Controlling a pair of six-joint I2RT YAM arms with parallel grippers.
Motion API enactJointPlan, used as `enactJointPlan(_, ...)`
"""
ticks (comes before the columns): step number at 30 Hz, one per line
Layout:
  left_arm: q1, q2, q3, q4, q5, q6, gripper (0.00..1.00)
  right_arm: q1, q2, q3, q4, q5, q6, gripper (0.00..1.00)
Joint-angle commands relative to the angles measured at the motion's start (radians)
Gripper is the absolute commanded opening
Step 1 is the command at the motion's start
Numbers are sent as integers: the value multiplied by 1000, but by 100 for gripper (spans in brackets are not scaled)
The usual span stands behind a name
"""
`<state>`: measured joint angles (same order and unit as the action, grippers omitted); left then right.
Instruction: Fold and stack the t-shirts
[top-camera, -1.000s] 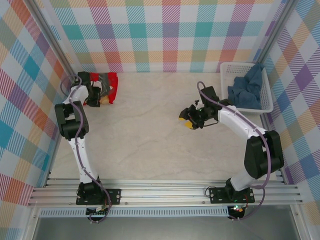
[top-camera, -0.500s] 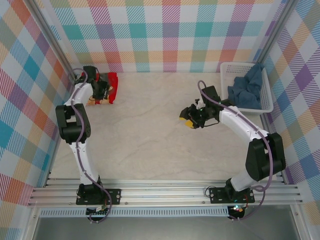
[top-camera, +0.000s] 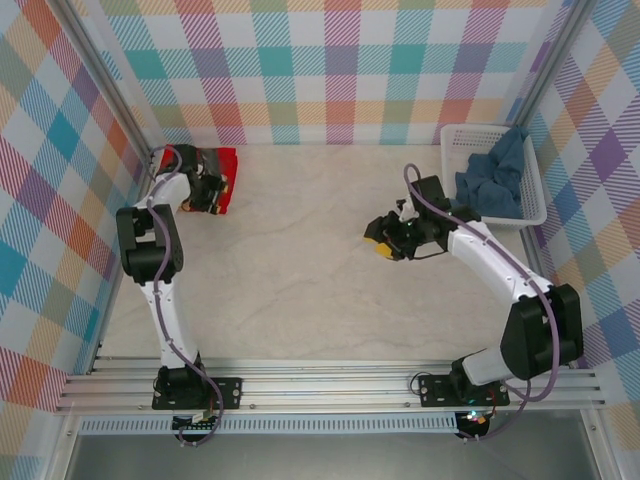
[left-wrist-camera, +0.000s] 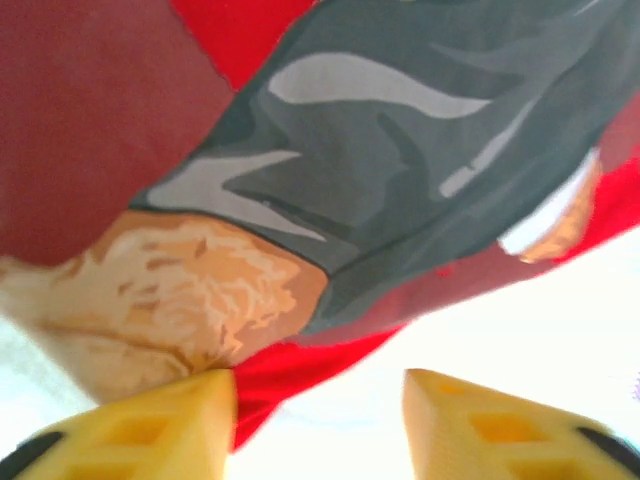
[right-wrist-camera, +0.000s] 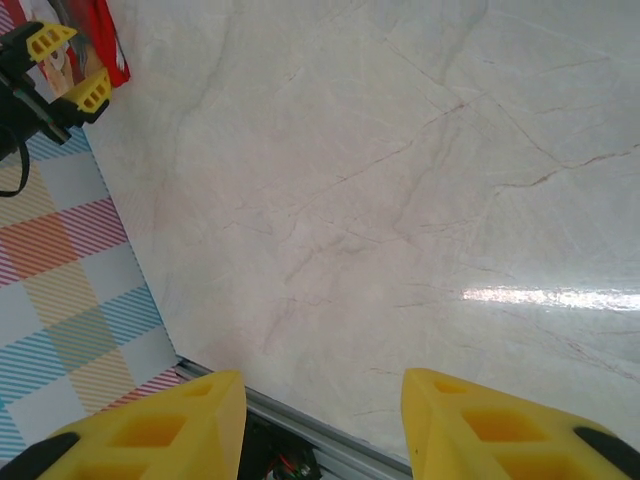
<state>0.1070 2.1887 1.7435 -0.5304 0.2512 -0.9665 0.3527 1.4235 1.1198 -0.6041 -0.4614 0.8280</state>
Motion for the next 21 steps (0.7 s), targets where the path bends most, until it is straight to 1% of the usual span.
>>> enactJointPlan(1,-16,-213,-18,-52,-76,82,61,-4,-87,-9,68,17,-65,48)
enactJointPlan(3,-29,-328,-47,-98,-138,131,66,-4,-173,-40,173,47,-87,52)
enactJointPlan(4,-32,-381,-69,-116,-160,147,71,-7,-211,-56,221,63,-93,56)
enactJointPlan(5,-35,-448,-102,-127,-184,164,91,-7,-252,-72,271,86,-99,61)
enactJointPlan(6,-38,-519,-143,-133,-204,183,100,-9,-289,-84,310,116,-104,66)
enactJointPlan(7,-40,-592,-188,-137,-230,198,100,-10,-322,-100,364,139,-117,68)
enactJointPlan(9,-43,-730,-274,-151,-287,221,100,-9,-391,-147,461,196,-128,78)
enactJointPlan(10,-44,-792,-310,-159,-309,231,100,-10,-417,-166,495,221,-136,86)
enactJointPlan(11,-42,-861,-354,-155,-321,252,100,-10,-444,-171,502,244,-147,97)
enactJointPlan(12,-43,-925,-394,-158,-339,268,100,-13,-456,-153,461,266,-157,100)
enactJointPlan(13,-43,-982,-424,-175,-361,277,100,-16,-456,-111,383,284,-170,100)
enactJointPlan(16,-51,-1110,-491,-250,-444,297,100,-32,-394,86,49,309,-224,100)
enactJointPlan(17,-55,-1146,-520,-266,-479,283,100,-34,-374,127,-7,294,-255,100)
enactJointPlan(19,-79,-1238,-599,-291,-614,219,100,-34,-377,158,-60,305,-299,100)
enactJointPlan(20,-84,-1280,-642,-288,-664,191,100,-34,-392,157,-83,346,-304,100)
enactJointPlan(21,-87,-1338,-710,-230,-673,226,100,-35,-406,157,-120,425,-299,100)
